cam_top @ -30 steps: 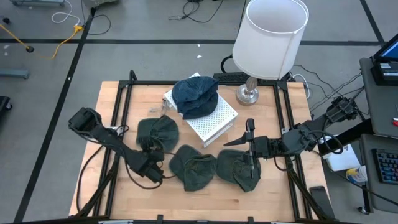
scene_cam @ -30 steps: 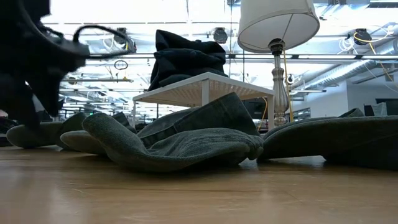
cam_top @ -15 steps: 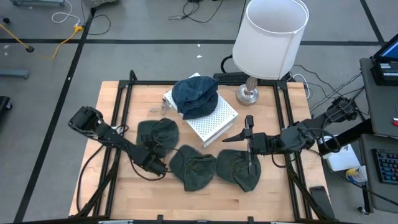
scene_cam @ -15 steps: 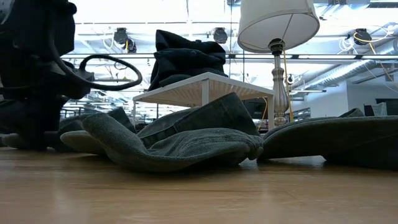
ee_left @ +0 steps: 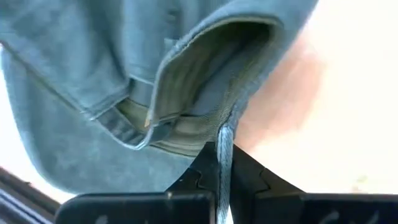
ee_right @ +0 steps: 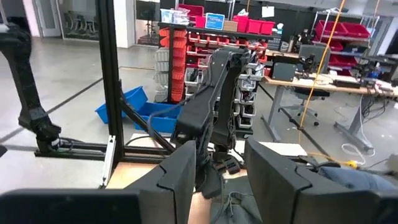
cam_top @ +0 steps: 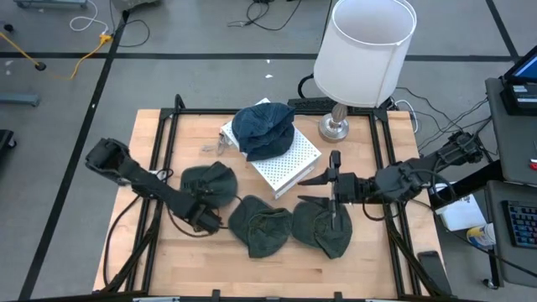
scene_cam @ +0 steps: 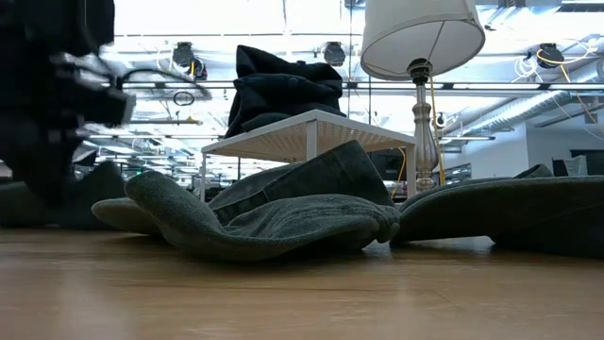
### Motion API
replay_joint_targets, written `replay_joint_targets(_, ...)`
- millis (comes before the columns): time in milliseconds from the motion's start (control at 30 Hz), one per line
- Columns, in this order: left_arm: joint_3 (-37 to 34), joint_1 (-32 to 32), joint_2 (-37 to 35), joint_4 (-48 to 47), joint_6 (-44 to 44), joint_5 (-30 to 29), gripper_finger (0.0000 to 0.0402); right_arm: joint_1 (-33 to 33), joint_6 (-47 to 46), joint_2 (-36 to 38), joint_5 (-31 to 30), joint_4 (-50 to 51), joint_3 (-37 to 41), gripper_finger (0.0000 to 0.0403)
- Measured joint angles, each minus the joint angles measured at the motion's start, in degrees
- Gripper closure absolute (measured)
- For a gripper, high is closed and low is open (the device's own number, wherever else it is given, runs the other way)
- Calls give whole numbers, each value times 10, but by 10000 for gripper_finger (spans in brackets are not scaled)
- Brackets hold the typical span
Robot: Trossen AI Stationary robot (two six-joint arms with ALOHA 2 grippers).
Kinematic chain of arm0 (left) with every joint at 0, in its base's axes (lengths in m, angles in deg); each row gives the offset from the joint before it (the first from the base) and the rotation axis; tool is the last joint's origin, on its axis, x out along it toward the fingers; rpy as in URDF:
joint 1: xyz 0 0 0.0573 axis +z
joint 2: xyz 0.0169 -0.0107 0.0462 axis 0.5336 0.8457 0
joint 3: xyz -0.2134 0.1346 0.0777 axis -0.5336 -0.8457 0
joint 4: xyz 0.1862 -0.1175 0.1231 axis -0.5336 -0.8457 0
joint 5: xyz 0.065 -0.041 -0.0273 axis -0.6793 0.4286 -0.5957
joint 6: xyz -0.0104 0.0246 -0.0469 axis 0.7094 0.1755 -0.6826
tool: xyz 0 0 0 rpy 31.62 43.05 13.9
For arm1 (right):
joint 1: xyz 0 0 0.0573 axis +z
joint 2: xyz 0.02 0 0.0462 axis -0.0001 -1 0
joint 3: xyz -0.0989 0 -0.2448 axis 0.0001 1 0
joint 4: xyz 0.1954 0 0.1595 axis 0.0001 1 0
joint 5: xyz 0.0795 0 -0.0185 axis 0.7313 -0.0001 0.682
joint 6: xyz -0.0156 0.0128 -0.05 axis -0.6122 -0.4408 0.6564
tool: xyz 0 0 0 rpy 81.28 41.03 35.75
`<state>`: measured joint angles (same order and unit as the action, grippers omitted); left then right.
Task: Pick & Place hat
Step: Put the top left gray cap on the shelf
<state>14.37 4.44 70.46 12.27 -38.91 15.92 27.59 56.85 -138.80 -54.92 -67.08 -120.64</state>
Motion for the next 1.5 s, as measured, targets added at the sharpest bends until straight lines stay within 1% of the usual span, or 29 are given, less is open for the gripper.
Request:
replay_joint_targets(100, 0, -2, -65, 3, -3, 4, 394, -8, -33, 0, -7, -13, 6, 273)
replay_joint_targets(233, 0, -8, -156, 13, 1, 4, 394, -15, -112, 0, -69, -26, 23, 271)
replay_joint_targets(333, 0, -13, -223, 25, 1, 12, 394, -19, -161, 0, -90, -27, 36, 257)
replay_joint_targets(433, 0, -23, -283, 49, 1, 15, 394, -20, -198, 0, -89, -36, 59, 232)
replay_joint_targets(567, 0, -40, -354, 110, 15, 14, 394, -21, -247, 0, -85, -65, 107, 204)
replay_joint_targets(667, 0, -53, -399, 181, 32, 11, 394, -19, -282, 0, -74, -129, 158, 194)
replay_joint_targets(767, 0, -64, -433, 256, 57, 5, 394, -18, -309, 0, -52, -236, 222, 191)
replay_joint_targets(833, 0, -69, -451, 306, 75, -4, 394, -18, -319, 0, -38, -326, 267, 191)
replay_joint_targets(933, 0, -74, -467, 380, 107, -22, 394, -15, -339, 0, -40, -451, 329, 192)
replay_joint_targets(1000, 0, -77, -471, 427, 131, -34, 394, -12, -347, 0, -41, -516, 362, 195)
replay_joint_targets(1067, 0, -81, -472, 473, 163, -49, 394, -7, -346, 0, -41, -558, 383, 197)
replay_joint_targets(1133, 0, -85, -471, 507, 193, -70, 394, -3, -340, 0, -41, -577, 392, 199)
replay_joint_targets(1233, 0, -93, -467, 554, 238, -116, 394, 0, -337, 0, -41, -579, 393, 199)
replay_joint_targets(1300, 0, -96, -459, 600, 281, -141, 394, -1, -355, 0, -43, -578, 388, 199)
replay_joint_targets(1400, 0, -97, -445, 697, 372, -151, 394, -8, -358, 0, -44, -569, 362, 199)
replay_joint_targets(1500, 0, -94, -426, 797, 465, -156, 394, -24, -346, 0, -43, -525, 319, 200)
